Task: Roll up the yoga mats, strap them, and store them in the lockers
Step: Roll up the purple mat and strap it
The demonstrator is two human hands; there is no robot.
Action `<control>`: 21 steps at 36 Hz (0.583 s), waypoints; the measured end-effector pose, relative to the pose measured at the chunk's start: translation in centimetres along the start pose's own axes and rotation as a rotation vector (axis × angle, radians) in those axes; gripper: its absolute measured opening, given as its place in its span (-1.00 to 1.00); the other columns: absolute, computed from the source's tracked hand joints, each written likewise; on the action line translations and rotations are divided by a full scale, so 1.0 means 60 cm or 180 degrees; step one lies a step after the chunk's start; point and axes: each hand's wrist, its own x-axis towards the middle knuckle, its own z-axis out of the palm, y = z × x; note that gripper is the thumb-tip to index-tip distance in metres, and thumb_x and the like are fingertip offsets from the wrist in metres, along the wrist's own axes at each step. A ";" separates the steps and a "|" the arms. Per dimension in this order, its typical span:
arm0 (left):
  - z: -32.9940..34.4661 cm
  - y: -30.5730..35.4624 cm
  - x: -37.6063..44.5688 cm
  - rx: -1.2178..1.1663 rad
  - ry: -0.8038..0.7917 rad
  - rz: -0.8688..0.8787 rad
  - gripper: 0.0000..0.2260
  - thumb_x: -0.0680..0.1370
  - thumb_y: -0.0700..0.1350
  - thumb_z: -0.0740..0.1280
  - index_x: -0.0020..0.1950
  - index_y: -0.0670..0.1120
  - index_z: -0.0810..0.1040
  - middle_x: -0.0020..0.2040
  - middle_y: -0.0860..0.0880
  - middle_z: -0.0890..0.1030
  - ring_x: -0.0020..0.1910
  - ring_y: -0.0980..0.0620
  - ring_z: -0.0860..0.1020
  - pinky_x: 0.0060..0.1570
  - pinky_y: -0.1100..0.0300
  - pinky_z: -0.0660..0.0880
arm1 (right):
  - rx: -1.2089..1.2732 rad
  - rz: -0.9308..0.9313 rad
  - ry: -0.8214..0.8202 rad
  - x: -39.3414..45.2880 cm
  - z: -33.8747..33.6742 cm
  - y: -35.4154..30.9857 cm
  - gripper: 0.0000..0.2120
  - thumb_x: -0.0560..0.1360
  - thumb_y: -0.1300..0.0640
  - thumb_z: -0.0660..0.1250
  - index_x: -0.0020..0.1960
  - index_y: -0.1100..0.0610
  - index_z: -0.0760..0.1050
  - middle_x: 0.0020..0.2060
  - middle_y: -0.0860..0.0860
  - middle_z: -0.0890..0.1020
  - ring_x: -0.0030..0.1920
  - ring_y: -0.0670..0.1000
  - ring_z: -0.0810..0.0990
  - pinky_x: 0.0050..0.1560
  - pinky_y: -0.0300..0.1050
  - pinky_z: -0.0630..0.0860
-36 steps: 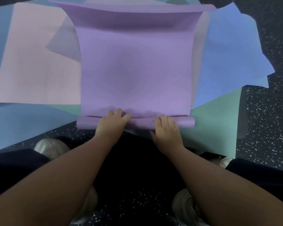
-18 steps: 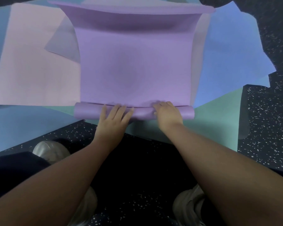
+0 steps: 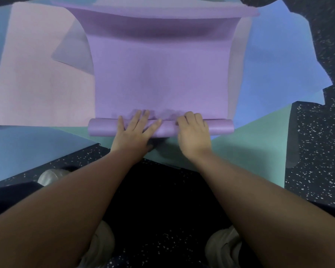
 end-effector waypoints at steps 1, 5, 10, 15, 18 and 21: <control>-0.002 -0.001 0.004 0.0005 -0.0050 -0.0017 -0.18 0.26 0.11 0.57 0.48 0.07 0.35 0.46 -0.18 0.37 0.41 -0.19 0.38 0.18 -0.46 0.27 | 0.0017 -0.0106 0.0060 -0.007 0.005 0.000 -0.85 0.33 0.22 0.27 -0.11 0.12 0.54 -0.17 0.10 0.55 -0.12 0.10 0.33 -0.19 -0.04 0.20; -0.016 -0.010 0.032 -0.0026 -0.0338 -0.0090 -0.28 0.55 0.26 0.20 0.57 0.19 -0.14 0.60 -0.07 -0.12 0.57 -0.08 -0.09 0.40 -0.35 -0.03 | 0.0126 -0.0211 0.0179 -0.035 0.017 0.004 -0.75 0.41 0.16 0.33 0.07 0.19 0.56 0.08 0.14 0.60 0.04 0.15 0.47 0.04 0.06 0.37; -0.040 -0.022 0.073 -0.0257 -0.0772 -0.0235 -0.29 0.57 0.31 0.10 0.53 0.20 -0.30 0.56 -0.05 -0.34 0.54 -0.07 -0.30 0.43 -0.32 -0.13 | -0.0315 0.0002 -0.0512 -0.059 0.030 0.009 -0.33 0.36 0.12 0.29 0.47 0.12 0.28 0.42 0.09 0.43 0.43 0.09 0.39 0.37 0.25 0.22; -0.045 -0.024 0.077 -0.0209 -0.0540 -0.0206 -0.26 0.55 0.34 0.08 0.52 0.20 -0.34 0.56 -0.02 -0.33 0.55 -0.09 -0.28 0.43 -0.34 -0.12 | -0.0121 0.0081 -0.1048 -0.033 0.026 0.012 -0.28 0.31 -0.04 0.21 0.45 0.16 0.38 0.42 0.09 0.43 0.42 0.13 0.40 0.33 0.37 0.28; -0.037 -0.020 0.072 -0.0070 -0.0189 -0.0182 -0.31 0.58 0.30 0.03 0.48 0.18 -0.40 0.58 -0.02 -0.28 0.55 -0.12 -0.23 0.41 -0.34 -0.11 | -0.0071 0.0041 -0.1163 -0.010 0.023 0.015 -0.17 0.42 -0.11 0.35 0.57 0.14 0.13 0.55 0.09 0.18 0.54 0.12 0.14 0.43 0.36 -0.05; -0.023 -0.015 0.063 -0.0099 0.0108 -0.0056 -0.34 0.60 0.21 0.12 0.44 0.22 -0.33 0.60 -0.04 -0.14 0.56 -0.16 -0.12 0.37 -0.39 -0.09 | -0.0011 0.0017 -0.1657 0.025 0.010 0.027 -0.11 0.56 -0.22 0.19 0.57 0.05 -0.35 0.56 -0.02 -0.29 0.54 0.03 -0.35 0.41 0.22 -0.43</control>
